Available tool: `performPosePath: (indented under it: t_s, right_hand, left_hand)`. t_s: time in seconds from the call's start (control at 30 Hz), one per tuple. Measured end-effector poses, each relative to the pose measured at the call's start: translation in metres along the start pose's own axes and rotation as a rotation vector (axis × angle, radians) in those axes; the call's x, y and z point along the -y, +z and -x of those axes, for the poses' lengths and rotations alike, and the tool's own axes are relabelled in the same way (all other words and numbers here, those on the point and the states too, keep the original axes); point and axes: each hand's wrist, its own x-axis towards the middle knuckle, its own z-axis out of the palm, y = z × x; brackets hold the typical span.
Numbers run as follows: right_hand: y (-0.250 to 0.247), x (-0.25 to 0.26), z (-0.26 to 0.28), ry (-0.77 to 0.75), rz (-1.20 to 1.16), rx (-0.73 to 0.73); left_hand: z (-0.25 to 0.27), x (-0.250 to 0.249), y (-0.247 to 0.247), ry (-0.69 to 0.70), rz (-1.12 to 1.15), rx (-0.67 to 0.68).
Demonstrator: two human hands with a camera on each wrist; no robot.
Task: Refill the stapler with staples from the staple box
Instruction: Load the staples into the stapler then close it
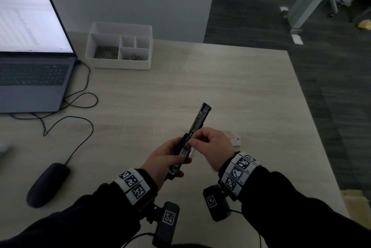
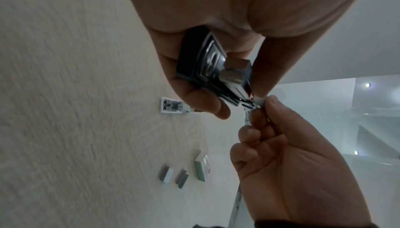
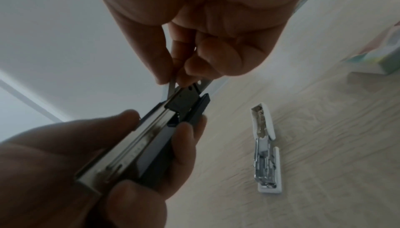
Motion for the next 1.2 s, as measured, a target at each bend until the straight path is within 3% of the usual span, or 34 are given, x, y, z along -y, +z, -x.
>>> performPosePath:
  t_s: [0.2, 0.47, 0.53, 0.67, 0.77, 0.83, 0.97, 1.13, 1.2]
  right_hand:
    - [0.003, 0.002, 0.005, -0.074, 0.154, 0.086]
    - [-0.001, 0.008, 0.016, -0.220, 0.293, 0.205]
    - [-0.002, 0.001, 0.016, -0.185, 0.205, 0.166]
    - [-0.017, -0.019, 0.010, 0.083, -0.008, -0.019]
    - [-0.037, -0.049, 0.003, 0.240, 0.020, -0.185]
    - [-0.048, -0.071, 0.002, 0.285, 0.121, -0.219]
    - [-0.058, -0.100, 0.008, 0.329, 0.301, -0.153]
    - [-0.049, -0.110, 0.008, 0.271, 0.493, 0.080]
    - [-0.045, -0.113, 0.007, 0.279, 0.534, 0.105]
  left_hand:
    - [-0.002, 0.000, 0.002, -0.024, 0.005, 0.002]
    - [-0.004, -0.004, 0.011, -0.071, 0.012, -0.110]
    - [-0.005, -0.003, 0.012, -0.081, 0.017, -0.148]
    - [-0.005, -0.003, 0.013, -0.088, 0.003, -0.187]
    - [-0.006, -0.004, 0.013, -0.095, -0.040, -0.172]
    - [-0.006, -0.003, 0.012, -0.097, -0.068, -0.165]
    - [-0.007, 0.003, 0.013, -0.100, -0.158, -0.156]
    - [-0.006, 0.006, 0.014, -0.099, -0.201, -0.158]
    - [-0.005, 0.005, 0.015, -0.098, -0.190, -0.161]
